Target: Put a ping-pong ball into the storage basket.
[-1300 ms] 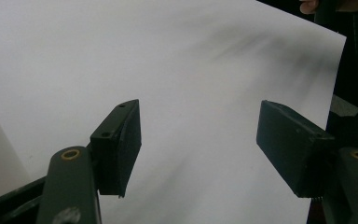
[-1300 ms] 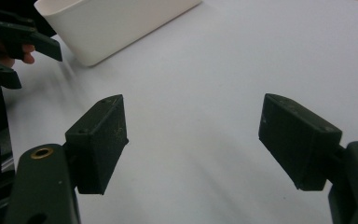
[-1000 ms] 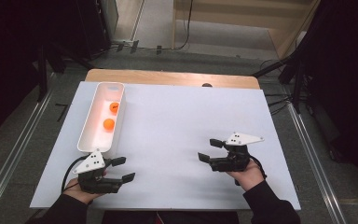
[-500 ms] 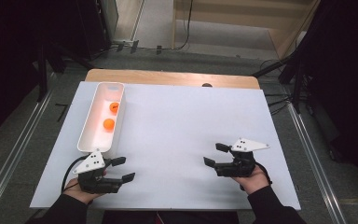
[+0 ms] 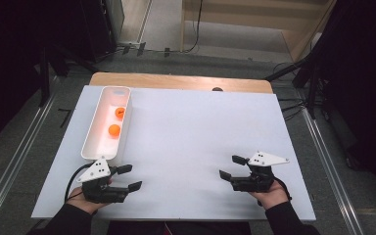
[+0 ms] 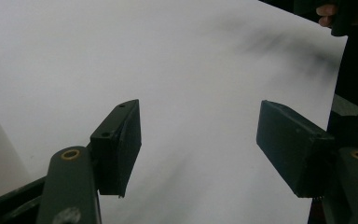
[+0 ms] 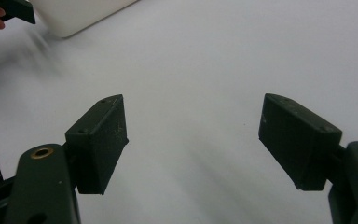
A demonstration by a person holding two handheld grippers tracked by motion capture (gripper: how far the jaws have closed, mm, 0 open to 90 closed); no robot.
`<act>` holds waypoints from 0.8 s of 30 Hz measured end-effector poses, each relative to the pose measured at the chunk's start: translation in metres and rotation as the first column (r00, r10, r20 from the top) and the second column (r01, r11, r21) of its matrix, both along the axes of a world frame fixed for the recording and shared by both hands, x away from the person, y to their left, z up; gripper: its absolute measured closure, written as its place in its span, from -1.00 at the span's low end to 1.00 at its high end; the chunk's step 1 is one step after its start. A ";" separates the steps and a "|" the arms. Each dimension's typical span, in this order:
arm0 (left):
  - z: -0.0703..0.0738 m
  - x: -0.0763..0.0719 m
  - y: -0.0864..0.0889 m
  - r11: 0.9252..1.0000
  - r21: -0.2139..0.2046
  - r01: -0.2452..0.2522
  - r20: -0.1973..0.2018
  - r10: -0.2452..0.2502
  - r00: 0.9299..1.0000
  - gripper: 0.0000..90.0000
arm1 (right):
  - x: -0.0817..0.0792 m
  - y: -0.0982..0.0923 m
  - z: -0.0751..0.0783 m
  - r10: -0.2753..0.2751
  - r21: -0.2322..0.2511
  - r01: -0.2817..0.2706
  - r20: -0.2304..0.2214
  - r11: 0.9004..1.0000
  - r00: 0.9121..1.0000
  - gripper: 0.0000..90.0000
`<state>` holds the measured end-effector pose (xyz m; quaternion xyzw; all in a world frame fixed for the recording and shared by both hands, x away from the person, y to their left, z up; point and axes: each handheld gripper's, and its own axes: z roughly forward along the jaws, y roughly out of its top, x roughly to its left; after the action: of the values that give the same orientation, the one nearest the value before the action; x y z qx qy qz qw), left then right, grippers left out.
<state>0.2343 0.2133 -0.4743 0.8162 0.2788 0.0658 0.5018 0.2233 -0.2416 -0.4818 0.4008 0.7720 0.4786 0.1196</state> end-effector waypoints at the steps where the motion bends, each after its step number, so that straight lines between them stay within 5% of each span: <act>1: 0.000 0.000 0.000 1.000 0.000 0.000 -0.001 0.000 1.000 -0.30 | -0.001 -0.001 0.000 0.000 -0.006 0.000 0.002 1.000 1.000 -0.51; 24: 0.000 0.001 0.001 1.000 0.003 -0.004 -0.001 0.004 1.000 -0.30 | -0.016 -0.015 -0.007 -0.044 -0.028 0.045 0.020 0.999 0.999 -0.51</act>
<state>0.2352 0.2142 -0.4747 0.8164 0.2806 0.0665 0.5004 0.2070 -0.2571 -0.4885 0.4114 0.7685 0.4685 0.1436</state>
